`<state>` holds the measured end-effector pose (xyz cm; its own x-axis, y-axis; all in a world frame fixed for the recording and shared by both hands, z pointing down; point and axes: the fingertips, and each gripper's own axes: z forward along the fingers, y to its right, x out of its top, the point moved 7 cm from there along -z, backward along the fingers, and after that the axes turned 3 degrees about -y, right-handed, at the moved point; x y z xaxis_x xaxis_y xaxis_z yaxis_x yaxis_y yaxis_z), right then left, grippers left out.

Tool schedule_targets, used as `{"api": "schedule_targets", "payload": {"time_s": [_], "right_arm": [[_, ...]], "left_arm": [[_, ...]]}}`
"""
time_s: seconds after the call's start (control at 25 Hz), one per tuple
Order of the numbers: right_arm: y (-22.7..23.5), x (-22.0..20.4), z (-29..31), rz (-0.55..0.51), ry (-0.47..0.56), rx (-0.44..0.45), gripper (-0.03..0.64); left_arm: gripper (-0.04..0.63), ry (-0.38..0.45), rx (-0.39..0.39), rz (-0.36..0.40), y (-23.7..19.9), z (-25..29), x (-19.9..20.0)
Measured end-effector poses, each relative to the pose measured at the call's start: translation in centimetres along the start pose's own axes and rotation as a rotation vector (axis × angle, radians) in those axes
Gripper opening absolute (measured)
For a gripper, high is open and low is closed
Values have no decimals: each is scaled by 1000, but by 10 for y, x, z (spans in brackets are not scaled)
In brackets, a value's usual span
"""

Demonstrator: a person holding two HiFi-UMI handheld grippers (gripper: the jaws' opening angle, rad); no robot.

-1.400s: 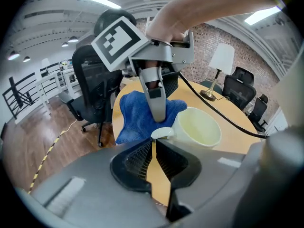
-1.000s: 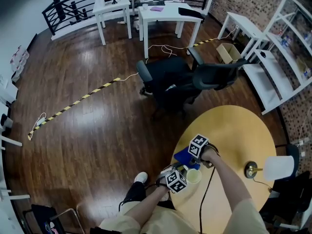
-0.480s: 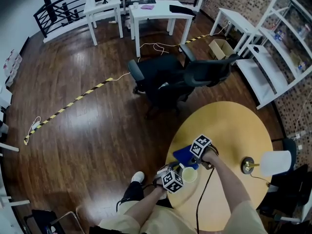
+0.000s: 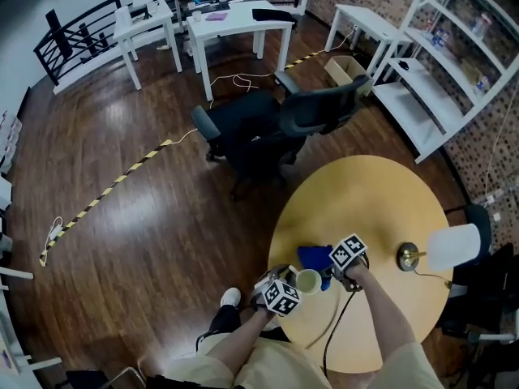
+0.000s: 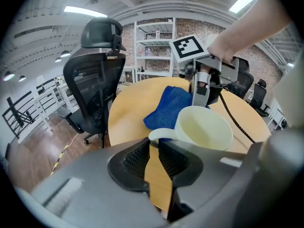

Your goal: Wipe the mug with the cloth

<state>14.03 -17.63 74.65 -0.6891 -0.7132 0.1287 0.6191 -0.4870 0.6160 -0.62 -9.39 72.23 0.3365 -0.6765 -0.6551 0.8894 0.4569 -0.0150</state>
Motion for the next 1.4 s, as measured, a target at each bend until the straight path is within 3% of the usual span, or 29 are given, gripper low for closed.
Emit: {"api": "schedule_targets", "payload": {"time_s": [0.24,0.36,0.56,0.84,1.08,1.4], "right_arm": [[-6,-32,-5,-46,263,80,60],[-13,-51,-5,-151,349,87,60],[-33,-76,5,-374,399,-24,60],[-56,-89,23,-512,392,-250,60],[-69,-94,36,-482,425,-335,61],[-68,-100,41,-290,578,-347,61]], "left_arm": [[51,-18,25,-17,-2,-2,-1],[51,-28,30,-22,-3,-3,1],[51,-42,44,-21,-6,-5,1],[54,-58,76,-36,-5,-9,1],[54,-76,84,-58,-5,-14,-4],[49,-89,71,-151,-2,-23,-13]]}}
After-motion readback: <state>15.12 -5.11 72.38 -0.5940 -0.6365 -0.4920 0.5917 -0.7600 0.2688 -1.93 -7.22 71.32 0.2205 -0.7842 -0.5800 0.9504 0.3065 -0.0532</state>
